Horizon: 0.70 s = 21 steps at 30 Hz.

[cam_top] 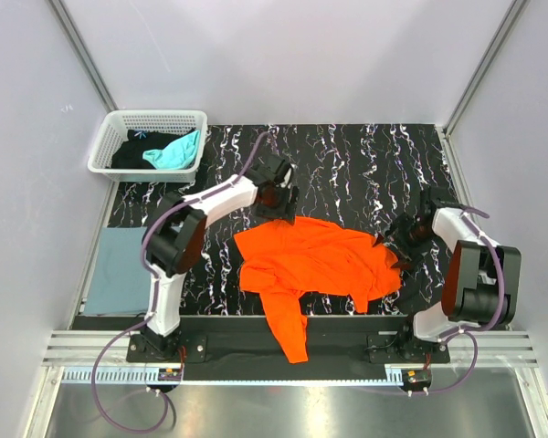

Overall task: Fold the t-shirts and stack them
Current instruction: Flatten the tshirt out

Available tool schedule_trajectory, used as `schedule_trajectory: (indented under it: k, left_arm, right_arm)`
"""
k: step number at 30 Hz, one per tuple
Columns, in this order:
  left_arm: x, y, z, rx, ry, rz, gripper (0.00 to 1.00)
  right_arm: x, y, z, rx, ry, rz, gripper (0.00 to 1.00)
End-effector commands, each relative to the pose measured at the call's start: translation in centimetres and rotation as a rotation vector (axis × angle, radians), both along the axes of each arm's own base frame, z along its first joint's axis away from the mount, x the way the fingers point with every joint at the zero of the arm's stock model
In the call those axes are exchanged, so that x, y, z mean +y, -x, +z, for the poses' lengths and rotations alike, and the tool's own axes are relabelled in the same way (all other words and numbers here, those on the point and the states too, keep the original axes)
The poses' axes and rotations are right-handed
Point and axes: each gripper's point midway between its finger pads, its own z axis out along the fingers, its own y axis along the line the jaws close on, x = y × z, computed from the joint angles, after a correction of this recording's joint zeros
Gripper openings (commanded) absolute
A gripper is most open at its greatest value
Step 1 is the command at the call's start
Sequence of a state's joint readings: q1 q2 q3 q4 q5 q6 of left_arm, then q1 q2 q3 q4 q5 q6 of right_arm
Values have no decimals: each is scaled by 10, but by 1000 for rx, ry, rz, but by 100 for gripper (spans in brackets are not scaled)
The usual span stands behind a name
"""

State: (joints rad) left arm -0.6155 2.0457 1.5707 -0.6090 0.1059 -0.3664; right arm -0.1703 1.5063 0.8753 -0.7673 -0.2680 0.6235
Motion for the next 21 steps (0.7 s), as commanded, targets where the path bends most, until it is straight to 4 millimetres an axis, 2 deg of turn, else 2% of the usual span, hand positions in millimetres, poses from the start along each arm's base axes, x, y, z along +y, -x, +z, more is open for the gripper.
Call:
schedule_trajectory:
  k: [1, 6, 7, 8, 9, 10, 11, 12, 13, 14, 15, 16, 17, 20, 21]
  left_arm:
    - [-12, -5, -7, 10, 21, -13, 69]
    - [-13, 0, -23, 57, 19, -18, 64]
    - [-12, 0, -27, 61, 14, -14, 60]
    - [-14, 2, -27, 69, 19, -20, 56]
    - [-14, 1, -28, 70, 20, -19, 42]
    - [-15, 0, -24, 64, 27, -19, 35]
    - [-16, -1, -19, 53, 31, -19, 28]
    - [-16, -3, -15, 42, 33, -12, 15]
    - [-16, -4, -10, 31, 37, -12, 9]
    - [-15, -7, 4, 1, 43, -10, 3]
    - [-13, -10, 12, -20, 38, -4, 0]
    - [-11, -12, 22, -43, 37, 4, 0]
    - [-6, -16, 43, -88, 31, 14, 0]
    - [6, -19, 88, -175, 18, 39, 0]
    - [10, -17, 122, -237, 52, 43, 0]
  right_arm:
    - [-2, 0, -11, 6, 18, 29, 78]
    - [-2, -5, -18, -1, 13, 27, 68]
    - [-2, -5, -21, 9, 10, 29, 57]
    - [-1, -4, -23, 14, 6, 31, 52]
    - [-1, -4, -24, 18, 3, 33, 45]
    - [-1, -5, -25, 20, 4, 37, 33]
    - [-2, -6, -25, 22, 6, 38, 26]
    - [-2, -9, -23, 11, 6, 43, 22]
    - [-2, -9, -21, 6, 4, 48, 19]
    - [-2, -11, -18, -4, 6, 48, 11]
    - [-3, -14, -13, -18, 12, 50, 7]
    - [-7, -16, -6, -35, 37, 48, 4]
    - [-9, -17, -1, -44, 53, 45, 0]
    - [-14, -24, 29, -118, 110, 45, 0]
    - [-12, -29, 51, -177, 131, 61, 0]
